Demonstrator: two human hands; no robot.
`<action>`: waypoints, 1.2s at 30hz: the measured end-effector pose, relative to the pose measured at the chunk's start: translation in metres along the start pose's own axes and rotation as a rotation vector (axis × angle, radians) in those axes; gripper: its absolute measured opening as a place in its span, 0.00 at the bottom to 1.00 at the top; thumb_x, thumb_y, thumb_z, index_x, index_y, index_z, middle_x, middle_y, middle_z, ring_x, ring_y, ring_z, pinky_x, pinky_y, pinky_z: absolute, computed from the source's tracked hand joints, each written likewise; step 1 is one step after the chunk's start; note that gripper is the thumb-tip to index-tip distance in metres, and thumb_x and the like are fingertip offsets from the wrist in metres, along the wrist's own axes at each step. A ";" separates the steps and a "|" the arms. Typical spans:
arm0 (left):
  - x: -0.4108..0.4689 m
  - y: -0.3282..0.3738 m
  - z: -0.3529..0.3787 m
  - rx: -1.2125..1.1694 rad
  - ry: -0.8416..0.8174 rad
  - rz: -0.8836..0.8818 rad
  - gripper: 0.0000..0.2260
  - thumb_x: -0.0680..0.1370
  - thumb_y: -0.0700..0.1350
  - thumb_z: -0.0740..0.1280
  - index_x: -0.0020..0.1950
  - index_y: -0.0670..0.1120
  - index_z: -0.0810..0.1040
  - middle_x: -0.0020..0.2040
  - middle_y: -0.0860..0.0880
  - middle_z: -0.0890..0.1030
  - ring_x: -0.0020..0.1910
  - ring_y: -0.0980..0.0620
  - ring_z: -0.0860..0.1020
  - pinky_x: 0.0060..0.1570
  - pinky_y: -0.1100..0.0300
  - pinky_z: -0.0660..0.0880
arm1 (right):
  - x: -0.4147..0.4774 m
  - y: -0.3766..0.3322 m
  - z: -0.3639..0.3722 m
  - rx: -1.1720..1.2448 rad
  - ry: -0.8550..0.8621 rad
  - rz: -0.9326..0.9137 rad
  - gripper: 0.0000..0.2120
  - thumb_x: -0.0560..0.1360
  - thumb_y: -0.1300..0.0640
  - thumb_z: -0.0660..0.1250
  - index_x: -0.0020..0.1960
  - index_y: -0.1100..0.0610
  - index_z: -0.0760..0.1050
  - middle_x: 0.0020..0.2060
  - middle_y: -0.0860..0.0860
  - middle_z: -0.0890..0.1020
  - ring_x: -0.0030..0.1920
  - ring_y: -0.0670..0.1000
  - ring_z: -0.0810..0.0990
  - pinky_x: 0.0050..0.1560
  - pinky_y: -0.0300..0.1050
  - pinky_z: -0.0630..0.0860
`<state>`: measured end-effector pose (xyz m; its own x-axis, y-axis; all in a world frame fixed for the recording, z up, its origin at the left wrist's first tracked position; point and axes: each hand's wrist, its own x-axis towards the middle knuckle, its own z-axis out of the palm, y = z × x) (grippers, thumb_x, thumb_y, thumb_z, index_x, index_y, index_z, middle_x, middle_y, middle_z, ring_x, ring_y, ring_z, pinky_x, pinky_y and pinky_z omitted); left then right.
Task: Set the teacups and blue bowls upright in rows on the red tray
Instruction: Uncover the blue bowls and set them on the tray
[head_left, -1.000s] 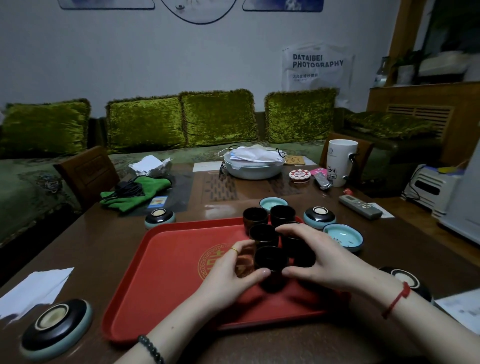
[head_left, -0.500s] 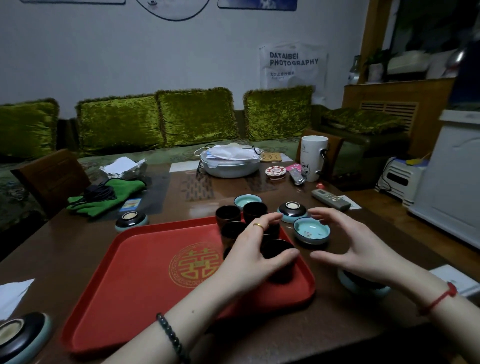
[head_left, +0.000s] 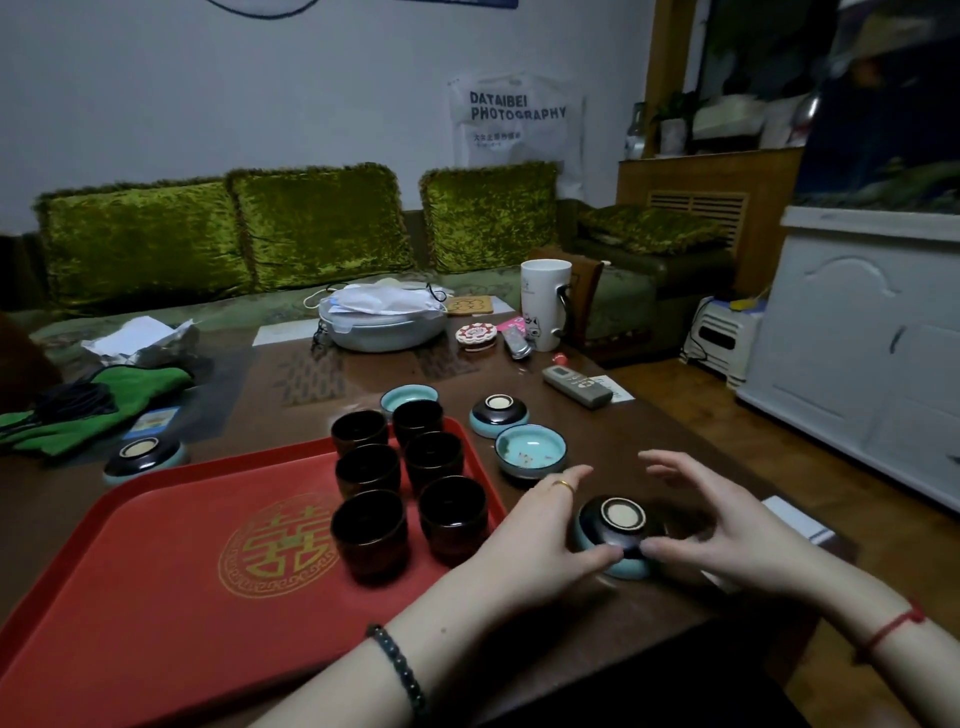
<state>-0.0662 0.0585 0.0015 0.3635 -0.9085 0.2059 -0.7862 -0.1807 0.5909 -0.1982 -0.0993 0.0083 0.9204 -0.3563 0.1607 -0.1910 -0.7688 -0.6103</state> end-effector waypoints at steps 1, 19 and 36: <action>0.002 -0.001 0.003 0.009 -0.029 -0.019 0.35 0.71 0.52 0.69 0.73 0.47 0.55 0.73 0.47 0.63 0.72 0.53 0.60 0.66 0.68 0.55 | -0.002 0.004 0.001 0.009 -0.026 0.020 0.36 0.59 0.40 0.73 0.60 0.30 0.56 0.62 0.42 0.70 0.64 0.40 0.66 0.64 0.41 0.66; 0.011 -0.007 0.018 0.104 -0.073 -0.038 0.33 0.73 0.55 0.66 0.73 0.46 0.57 0.73 0.46 0.63 0.72 0.50 0.62 0.71 0.53 0.60 | -0.005 0.015 0.012 0.187 0.050 0.005 0.34 0.57 0.44 0.76 0.60 0.40 0.67 0.59 0.38 0.75 0.60 0.34 0.72 0.58 0.28 0.69; -0.029 -0.026 -0.066 -0.940 0.181 -0.055 0.21 0.71 0.48 0.65 0.61 0.62 0.66 0.47 0.56 0.84 0.49 0.60 0.81 0.50 0.67 0.77 | 0.052 -0.117 0.020 0.556 0.003 -0.302 0.34 0.59 0.55 0.73 0.62 0.45 0.67 0.59 0.40 0.74 0.57 0.36 0.75 0.51 0.28 0.74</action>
<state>-0.0233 0.1145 0.0318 0.5220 -0.8213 0.2300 -0.0722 0.2262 0.9714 -0.1214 -0.0172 0.0732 0.9047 -0.1690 0.3910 0.2839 -0.4450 -0.8493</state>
